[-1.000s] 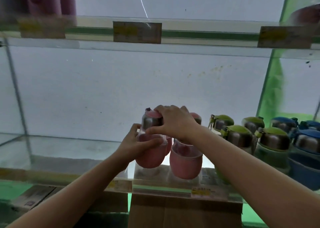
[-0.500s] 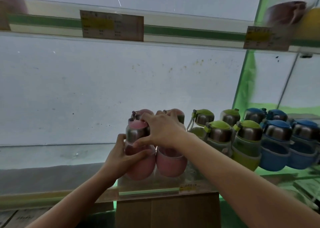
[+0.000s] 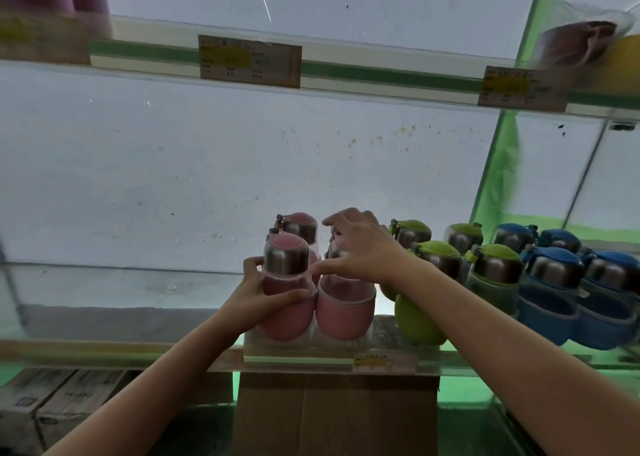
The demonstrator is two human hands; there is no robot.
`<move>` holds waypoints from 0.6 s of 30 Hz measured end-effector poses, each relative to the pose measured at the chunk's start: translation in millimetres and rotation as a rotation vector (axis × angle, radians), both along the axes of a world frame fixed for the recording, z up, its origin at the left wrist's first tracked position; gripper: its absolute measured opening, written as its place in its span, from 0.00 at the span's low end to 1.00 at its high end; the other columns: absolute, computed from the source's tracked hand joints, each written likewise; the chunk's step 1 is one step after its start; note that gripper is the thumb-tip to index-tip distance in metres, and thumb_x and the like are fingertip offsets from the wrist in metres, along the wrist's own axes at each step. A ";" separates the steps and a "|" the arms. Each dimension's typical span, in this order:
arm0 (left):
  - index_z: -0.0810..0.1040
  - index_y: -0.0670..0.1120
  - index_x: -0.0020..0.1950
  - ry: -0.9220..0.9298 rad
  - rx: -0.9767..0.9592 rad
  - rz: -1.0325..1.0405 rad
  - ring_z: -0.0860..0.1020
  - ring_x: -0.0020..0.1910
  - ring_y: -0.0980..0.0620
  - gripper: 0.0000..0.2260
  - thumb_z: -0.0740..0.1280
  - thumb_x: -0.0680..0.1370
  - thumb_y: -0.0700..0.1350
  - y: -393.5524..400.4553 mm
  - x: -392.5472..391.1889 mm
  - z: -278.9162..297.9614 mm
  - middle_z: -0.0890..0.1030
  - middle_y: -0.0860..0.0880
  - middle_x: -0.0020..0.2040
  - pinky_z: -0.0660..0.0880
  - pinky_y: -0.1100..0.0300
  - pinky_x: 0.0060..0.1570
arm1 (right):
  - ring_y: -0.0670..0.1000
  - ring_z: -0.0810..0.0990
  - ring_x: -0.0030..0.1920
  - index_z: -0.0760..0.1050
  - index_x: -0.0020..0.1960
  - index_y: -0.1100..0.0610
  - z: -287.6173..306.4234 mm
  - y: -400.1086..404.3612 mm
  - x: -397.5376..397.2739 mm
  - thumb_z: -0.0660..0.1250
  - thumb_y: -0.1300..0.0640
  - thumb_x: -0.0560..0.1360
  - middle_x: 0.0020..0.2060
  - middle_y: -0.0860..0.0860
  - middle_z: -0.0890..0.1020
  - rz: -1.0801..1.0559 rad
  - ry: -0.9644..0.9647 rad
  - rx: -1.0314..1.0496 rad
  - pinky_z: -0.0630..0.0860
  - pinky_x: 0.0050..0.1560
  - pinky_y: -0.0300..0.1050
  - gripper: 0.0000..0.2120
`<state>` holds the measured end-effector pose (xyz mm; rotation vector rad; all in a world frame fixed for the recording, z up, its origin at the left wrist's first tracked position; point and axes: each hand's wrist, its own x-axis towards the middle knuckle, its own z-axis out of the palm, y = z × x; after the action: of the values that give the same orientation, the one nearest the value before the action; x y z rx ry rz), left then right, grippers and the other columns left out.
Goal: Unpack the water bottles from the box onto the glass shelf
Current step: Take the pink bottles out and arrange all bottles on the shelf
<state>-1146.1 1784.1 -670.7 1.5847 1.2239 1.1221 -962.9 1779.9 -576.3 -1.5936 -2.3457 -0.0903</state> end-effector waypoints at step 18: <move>0.67 0.54 0.62 0.019 0.018 0.119 0.76 0.56 0.48 0.39 0.80 0.55 0.55 0.7 23.4 -13.1 0.74 0.48 0.59 0.78 0.51 0.54 | 0.47 0.78 0.47 0.71 0.59 0.50 11.0 5.7 46.4 0.76 0.59 0.65 0.48 0.48 0.78 0.011 0.263 -0.409 0.74 0.44 0.37 0.26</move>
<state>-1122.6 1784.9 -683.8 1.5557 1.3392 1.1983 -916.5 1785.6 -565.3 -1.6439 -2.2602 0.6009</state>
